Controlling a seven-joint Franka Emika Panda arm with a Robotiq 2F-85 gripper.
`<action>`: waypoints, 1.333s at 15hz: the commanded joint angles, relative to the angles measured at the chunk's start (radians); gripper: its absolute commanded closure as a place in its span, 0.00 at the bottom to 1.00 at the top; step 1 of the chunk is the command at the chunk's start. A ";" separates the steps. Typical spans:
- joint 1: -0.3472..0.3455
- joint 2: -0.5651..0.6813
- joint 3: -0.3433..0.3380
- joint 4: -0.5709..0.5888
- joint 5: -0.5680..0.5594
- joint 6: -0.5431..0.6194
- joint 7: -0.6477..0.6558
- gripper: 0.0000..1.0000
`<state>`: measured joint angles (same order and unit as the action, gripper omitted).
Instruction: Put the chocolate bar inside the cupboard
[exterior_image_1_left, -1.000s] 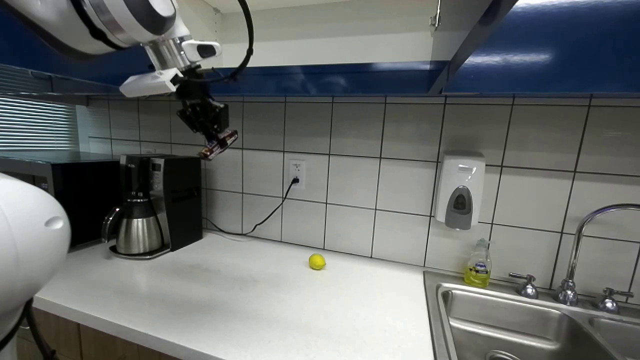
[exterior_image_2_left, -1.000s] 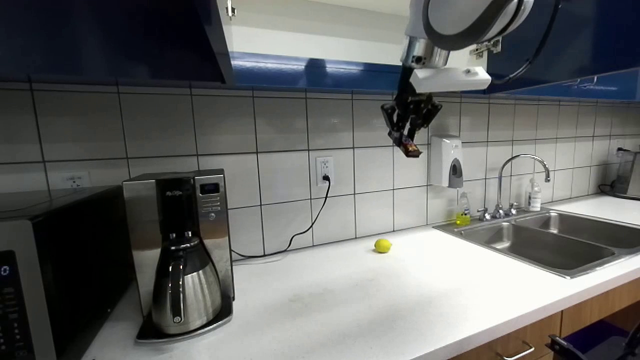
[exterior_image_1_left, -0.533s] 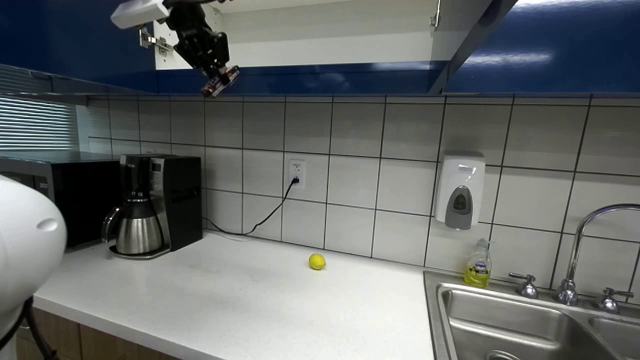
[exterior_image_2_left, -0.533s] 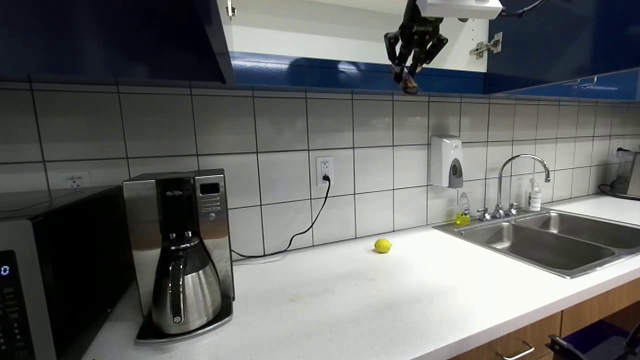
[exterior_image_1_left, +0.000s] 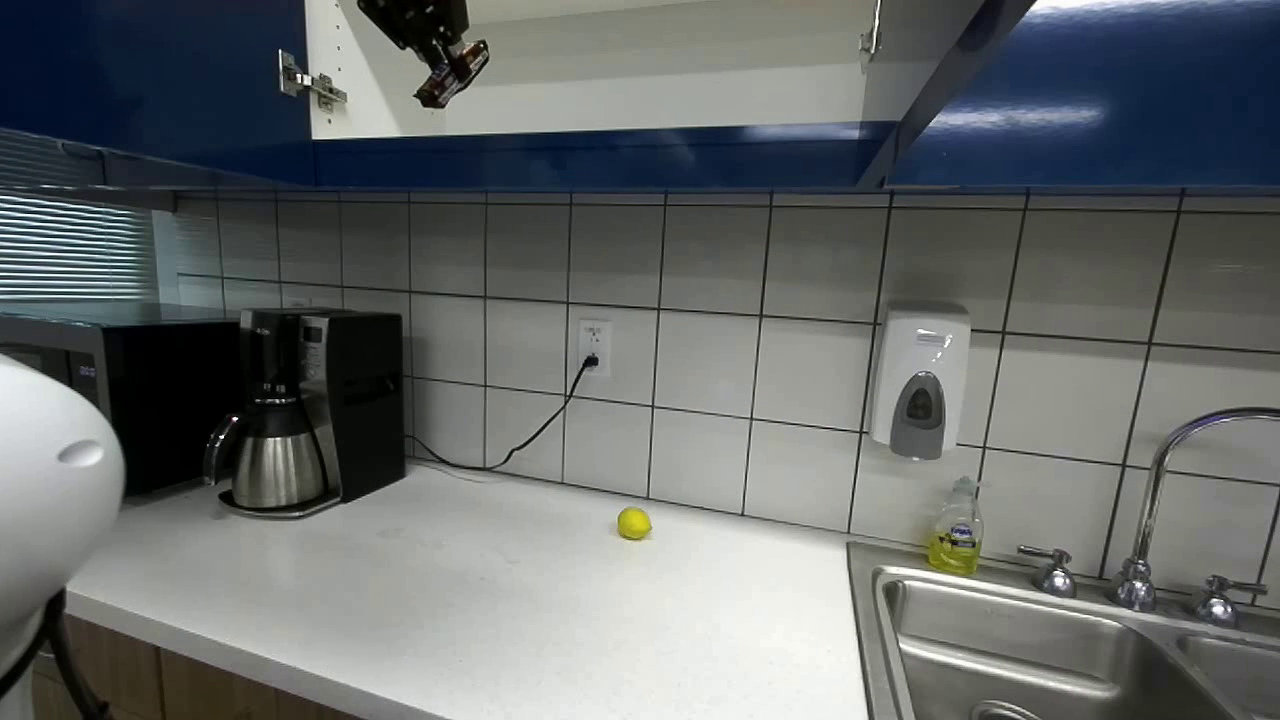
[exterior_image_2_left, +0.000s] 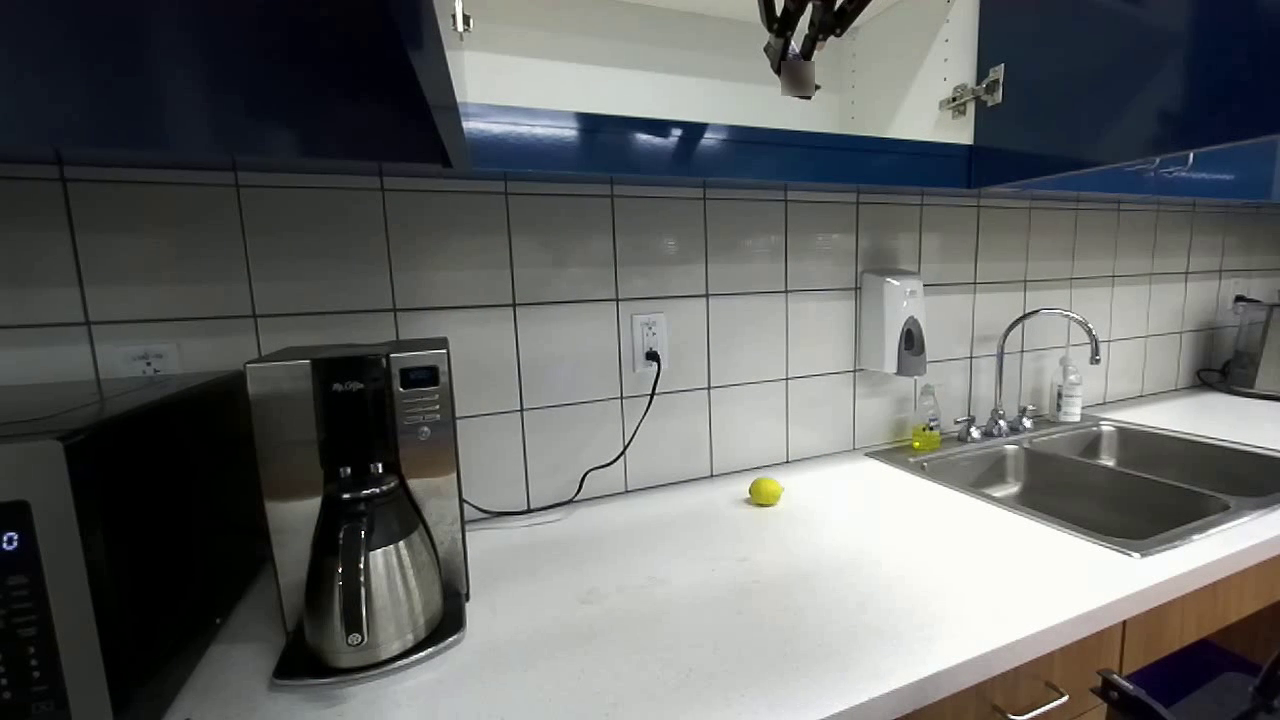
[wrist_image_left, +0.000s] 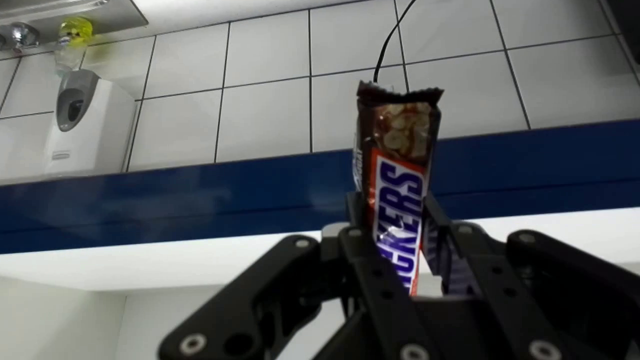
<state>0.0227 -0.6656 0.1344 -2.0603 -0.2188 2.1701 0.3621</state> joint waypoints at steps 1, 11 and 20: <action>-0.054 0.139 0.036 0.184 0.007 -0.051 -0.010 0.93; -0.046 0.430 0.033 0.535 -0.020 -0.161 0.022 0.93; -0.016 0.625 0.013 0.749 -0.102 -0.226 0.074 0.93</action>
<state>-0.0067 -0.1175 0.1474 -1.4256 -0.2757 2.0035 0.3990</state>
